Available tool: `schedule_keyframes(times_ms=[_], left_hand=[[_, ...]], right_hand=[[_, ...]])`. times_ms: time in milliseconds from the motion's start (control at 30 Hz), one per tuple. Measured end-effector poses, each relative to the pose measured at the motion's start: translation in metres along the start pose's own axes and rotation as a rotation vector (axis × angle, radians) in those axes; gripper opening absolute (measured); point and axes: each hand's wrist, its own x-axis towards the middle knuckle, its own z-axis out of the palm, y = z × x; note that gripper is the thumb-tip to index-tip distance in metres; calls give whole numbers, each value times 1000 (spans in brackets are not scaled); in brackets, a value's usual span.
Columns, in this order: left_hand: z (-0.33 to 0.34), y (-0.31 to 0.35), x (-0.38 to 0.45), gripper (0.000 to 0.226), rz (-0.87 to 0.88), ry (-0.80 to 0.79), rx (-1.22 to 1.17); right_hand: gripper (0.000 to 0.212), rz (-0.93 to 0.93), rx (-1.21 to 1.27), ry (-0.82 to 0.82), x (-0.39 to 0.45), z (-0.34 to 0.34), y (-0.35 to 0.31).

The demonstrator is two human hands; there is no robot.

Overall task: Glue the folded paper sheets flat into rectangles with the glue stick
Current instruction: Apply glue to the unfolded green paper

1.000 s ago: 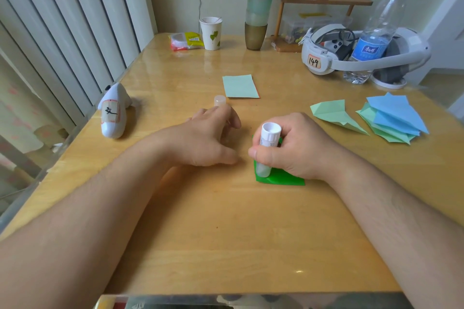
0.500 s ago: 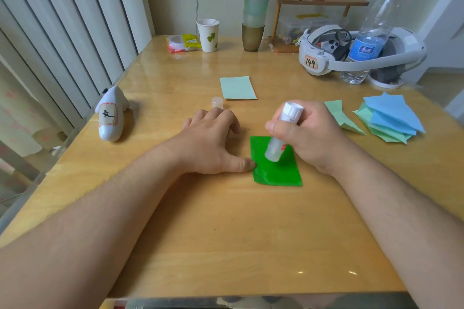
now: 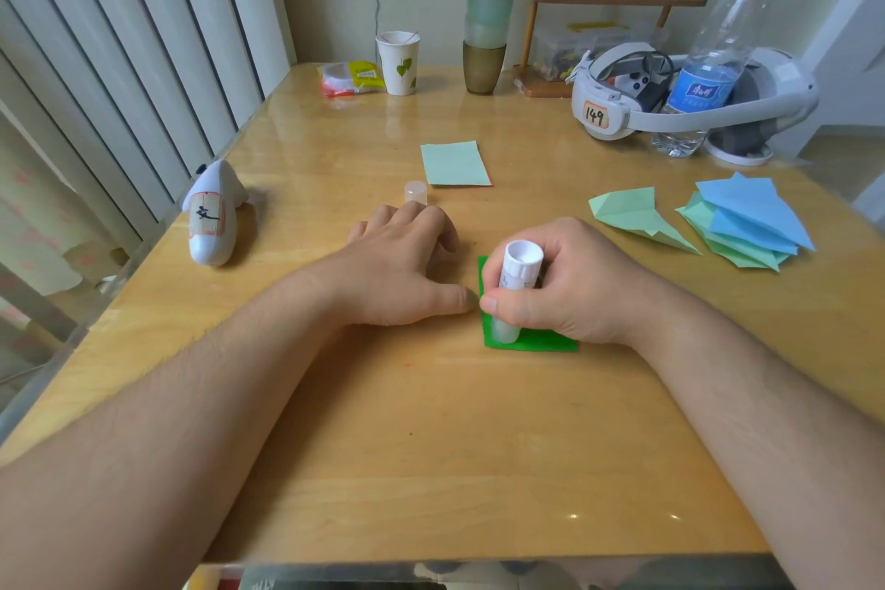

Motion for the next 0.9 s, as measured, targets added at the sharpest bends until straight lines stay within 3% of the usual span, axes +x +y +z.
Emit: schedule_keyframes(times_ms=[167,300,433,533,733,900], left_hand=[[3,4,-1,64,-16,-16,71],[4,5,-1,78,-26,-8,105],[1,5,-3,82,-22,-29,83],[-2,6,-5,73,-12,-53,67],[-6,-1,1,34,-48,-22,-106],[-4,-1,2,30,-59,-14,-120]], right_hand=[[12,2,-8,-57,-2,-1,-5],[13,-34,189,192,4,-6,1],[24,-17,30,379,11,-2,10],[22,3,-90,379,12,5,11],[19,8,-184,288,12,11,5],[18,16,-123,158,7,11,-3]])
